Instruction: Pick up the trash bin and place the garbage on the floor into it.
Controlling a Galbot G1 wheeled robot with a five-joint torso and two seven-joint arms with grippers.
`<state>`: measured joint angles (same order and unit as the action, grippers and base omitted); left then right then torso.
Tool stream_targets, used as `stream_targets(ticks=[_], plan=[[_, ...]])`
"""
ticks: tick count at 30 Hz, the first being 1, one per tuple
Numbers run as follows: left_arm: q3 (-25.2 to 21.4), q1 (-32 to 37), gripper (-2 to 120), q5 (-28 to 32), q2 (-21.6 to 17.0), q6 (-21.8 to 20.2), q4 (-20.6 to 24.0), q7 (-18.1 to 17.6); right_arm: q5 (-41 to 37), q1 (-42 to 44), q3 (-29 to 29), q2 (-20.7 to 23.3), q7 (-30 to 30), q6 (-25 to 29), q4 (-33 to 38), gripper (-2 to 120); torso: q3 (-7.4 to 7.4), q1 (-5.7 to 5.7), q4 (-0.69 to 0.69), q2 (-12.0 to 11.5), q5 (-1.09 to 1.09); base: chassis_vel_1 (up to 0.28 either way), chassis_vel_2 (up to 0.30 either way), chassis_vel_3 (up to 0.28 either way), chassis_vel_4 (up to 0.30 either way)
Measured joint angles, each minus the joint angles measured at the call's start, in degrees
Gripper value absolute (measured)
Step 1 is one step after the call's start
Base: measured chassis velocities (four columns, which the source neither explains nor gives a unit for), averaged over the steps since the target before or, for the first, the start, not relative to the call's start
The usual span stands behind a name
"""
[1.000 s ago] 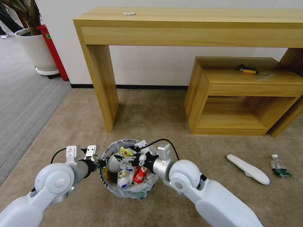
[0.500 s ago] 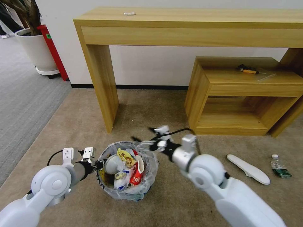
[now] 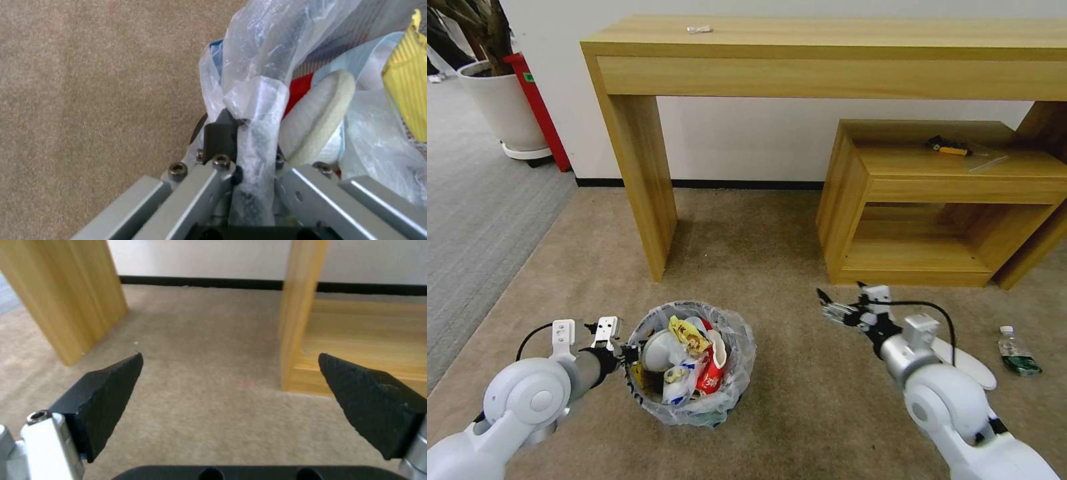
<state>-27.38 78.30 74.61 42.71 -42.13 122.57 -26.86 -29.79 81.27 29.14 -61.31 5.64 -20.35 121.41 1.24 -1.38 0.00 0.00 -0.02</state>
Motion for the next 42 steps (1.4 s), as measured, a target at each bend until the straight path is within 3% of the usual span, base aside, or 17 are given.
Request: stream_targets(ticks=[12,30,37,42], plan=[[0.8,0.2,0,0.0,0.7,0.0,1.4,-0.1,0.6,4.6,5.3,-1.4,-1.6,1.0,1.6,100,0.00,0.00,0.01,0.0,0.01,-0.098,-0.084,0.098,0.090],[0.6,3.3,0,-0.6,2.3,0.0,4.8,-0.8,1.0,6.0,6.2,-0.2,-3.4,2.1,-1.4,100,0.00,-0.01,0.00,0.0,-0.03,-0.276,-0.293,0.288,0.297],[1.0,3.6,0,-1.2,2.9,0.0,5.2,-0.9,2.2,5.4,3.8,0.5,-3.7,3.4,-6.9,100,0.00,0.00,-0.01,0.0,0.02,-0.354,-0.361,0.354,0.350],[1.2,3.7,0,-1.4,3.1,0.0,5.3,-1.0,1.9,3.6,-0.2,2.0,-6.3,1.1,-11.0,100,0.01,-0.01,-0.02,0.0,0.00,-0.199,-0.228,0.226,0.199]])
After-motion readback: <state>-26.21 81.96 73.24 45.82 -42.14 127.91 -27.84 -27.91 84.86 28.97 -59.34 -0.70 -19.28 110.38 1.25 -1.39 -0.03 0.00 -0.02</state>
